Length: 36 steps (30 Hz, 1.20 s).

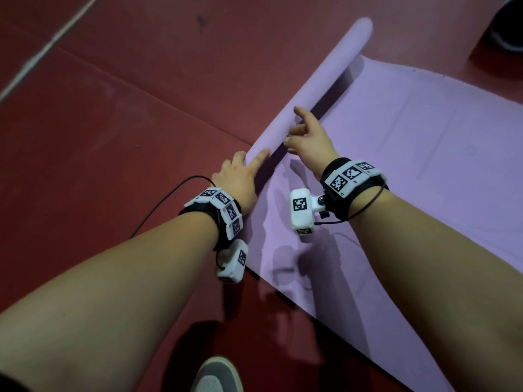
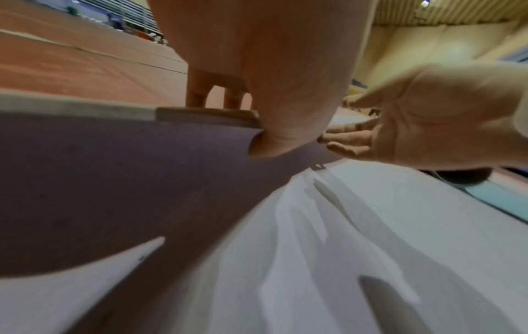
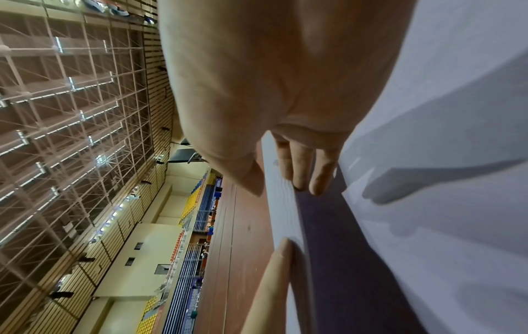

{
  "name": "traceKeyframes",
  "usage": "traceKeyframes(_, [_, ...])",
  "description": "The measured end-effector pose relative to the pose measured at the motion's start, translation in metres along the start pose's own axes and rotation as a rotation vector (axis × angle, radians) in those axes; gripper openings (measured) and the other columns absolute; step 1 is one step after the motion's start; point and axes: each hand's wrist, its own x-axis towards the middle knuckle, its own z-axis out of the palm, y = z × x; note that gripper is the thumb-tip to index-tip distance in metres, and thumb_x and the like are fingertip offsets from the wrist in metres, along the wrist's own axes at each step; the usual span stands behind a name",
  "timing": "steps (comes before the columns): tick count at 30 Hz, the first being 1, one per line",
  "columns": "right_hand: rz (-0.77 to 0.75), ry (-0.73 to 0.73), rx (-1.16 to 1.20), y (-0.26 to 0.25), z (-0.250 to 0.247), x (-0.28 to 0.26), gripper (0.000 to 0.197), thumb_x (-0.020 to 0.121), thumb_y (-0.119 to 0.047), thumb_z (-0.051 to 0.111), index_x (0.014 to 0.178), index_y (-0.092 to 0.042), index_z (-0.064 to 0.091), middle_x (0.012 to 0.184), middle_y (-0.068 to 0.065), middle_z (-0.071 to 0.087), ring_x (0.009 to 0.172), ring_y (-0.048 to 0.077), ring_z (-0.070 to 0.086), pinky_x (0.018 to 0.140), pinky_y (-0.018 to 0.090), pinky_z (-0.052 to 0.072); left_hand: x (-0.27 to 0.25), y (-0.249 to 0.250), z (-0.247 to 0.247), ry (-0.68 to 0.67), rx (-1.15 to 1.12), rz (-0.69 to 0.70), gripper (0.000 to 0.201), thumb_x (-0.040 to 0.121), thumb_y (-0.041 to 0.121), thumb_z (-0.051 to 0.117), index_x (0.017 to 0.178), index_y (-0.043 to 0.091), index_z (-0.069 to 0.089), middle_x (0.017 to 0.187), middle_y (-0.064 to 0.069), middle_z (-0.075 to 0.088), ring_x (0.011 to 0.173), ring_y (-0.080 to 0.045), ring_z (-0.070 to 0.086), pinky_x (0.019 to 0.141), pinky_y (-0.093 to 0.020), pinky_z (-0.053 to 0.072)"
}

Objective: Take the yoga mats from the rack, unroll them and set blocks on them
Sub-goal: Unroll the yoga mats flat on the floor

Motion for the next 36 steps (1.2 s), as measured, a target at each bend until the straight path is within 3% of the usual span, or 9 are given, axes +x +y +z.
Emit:
traceKeyframes(4, [-0.086, -0.056, -0.08, -0.006, 0.017, 0.01, 0.068, 0.086, 0.001, 0.058, 0.148, -0.02, 0.037, 0.126, 0.005, 0.049, 0.121, 0.016, 0.054, 0.096, 0.026, 0.049, 0.012, -0.023, -0.013, 0.053, -0.109, -0.089, 0.072, 0.087, 0.009, 0.047, 0.147, 0.047, 0.034, 0.127, -0.003, 0.047, 0.112, -0.031, 0.048, 0.087, -0.044, 0.047])
traceKeyframes(8, [-0.195, -0.151, -0.267, -0.011, 0.039, 0.022, 0.072, 0.085, -0.004, 0.062, 0.149, -0.019, 0.035, 0.145, 0.008, 0.04, 0.135, 0.014, 0.043, 0.109, 0.03, 0.04, 0.019, -0.052, -0.012, 0.144, -0.199, -0.228, 0.029, 0.092, 0.02, 0.052, 0.112, 0.034, 0.068, 0.102, -0.008, 0.048, 0.097, -0.038, 0.055, 0.071, -0.039, 0.043])
traceKeyframes(11, [-0.258, -0.215, -0.396, -0.013, 0.051, 0.033, 0.07, 0.086, -0.006, 0.062, 0.15, -0.016, 0.033, 0.152, 0.006, 0.034, 0.138, 0.014, 0.036, 0.108, 0.019, 0.031, 0.019, -0.061, -0.003, 0.126, -0.244, -0.316, 0.022, 0.094, 0.023, 0.056, 0.115, 0.025, 0.064, 0.108, -0.011, 0.062, 0.099, -0.041, 0.061, 0.075, -0.04, 0.045])
traceKeyframes(15, [-0.276, -0.283, -0.531, -0.004, 0.062, 0.047, 0.071, 0.088, -0.008, 0.06, 0.152, -0.014, 0.032, 0.16, 0.005, 0.023, 0.147, 0.016, 0.023, 0.114, 0.02, 0.018, 0.021, -0.065, 0.014, 0.186, -0.346, -0.372, 0.015, 0.095, 0.017, 0.05, 0.11, 0.017, 0.047, 0.1, -0.014, 0.06, 0.089, -0.041, 0.059, 0.069, -0.042, 0.04])
traceKeyframes(20, [-0.289, -0.345, -0.836, 0.022, 0.076, 0.064, 0.078, 0.084, -0.014, 0.06, 0.154, -0.021, 0.027, 0.165, 0.0, 0.006, 0.151, 0.02, 0.01, 0.121, 0.047, 0.017, 0.034, -0.071, 0.032, 0.039, -0.368, -0.291, 0.034, 0.096, 0.023, 0.044, 0.129, 0.028, 0.048, 0.115, -0.016, 0.048, 0.104, -0.042, 0.053, 0.083, -0.047, 0.045])
traceKeyframes(23, [-0.266, -0.385, -1.088, 0.032, 0.085, 0.074, 0.076, 0.086, -0.022, 0.056, 0.155, -0.025, 0.023, 0.165, -0.004, -0.002, 0.152, 0.021, 0.003, 0.12, 0.05, 0.008, 0.043, -0.072, 0.039, -0.072, -0.297, -0.297, 0.048, 0.096, 0.041, 0.048, 0.143, 0.042, 0.036, 0.125, -0.013, 0.04, 0.114, -0.038, 0.044, 0.09, -0.046, 0.043])
traceKeyframes(28, [-0.254, -0.368, -1.284, 0.047, 0.095, 0.083, 0.074, 0.089, -0.039, 0.048, 0.156, -0.031, 0.017, 0.165, -0.006, 0.0, 0.151, 0.02, -0.005, 0.121, 0.05, -0.002, 0.053, -0.073, 0.05, -0.077, -0.252, -0.32, 0.054, 0.095, 0.05, 0.045, 0.146, 0.048, 0.026, 0.124, -0.01, 0.038, 0.112, -0.034, 0.042, 0.085, -0.045, 0.044])
traceKeyframes(32, [-0.255, -0.357, -1.286, 0.05, 0.099, 0.083, 0.076, 0.088, -0.042, 0.044, 0.156, -0.032, 0.013, 0.165, -0.007, -0.001, 0.151, 0.02, -0.008, 0.12, 0.051, -0.004, 0.06, -0.06, 0.046, -0.071, -0.216, -0.356, 0.057, 0.089, 0.046, 0.05, 0.142, 0.038, 0.03, 0.123, -0.012, 0.04, 0.109, -0.034, 0.045, 0.077, -0.042, 0.041])
traceKeyframes(36, [-0.235, -0.367, -1.107, 0.043, 0.08, 0.098, 0.066, 0.088, -0.027, 0.051, 0.152, -0.034, 0.031, 0.161, -0.011, 0.022, 0.148, 0.014, 0.016, 0.119, 0.041, 0.011, 0.083, -0.048, 0.03, -0.094, -0.347, -0.3, 0.046, 0.085, 0.025, 0.06, 0.126, 0.018, 0.04, 0.12, -0.015, 0.04, 0.105, -0.041, 0.051, 0.081, -0.045, 0.045])
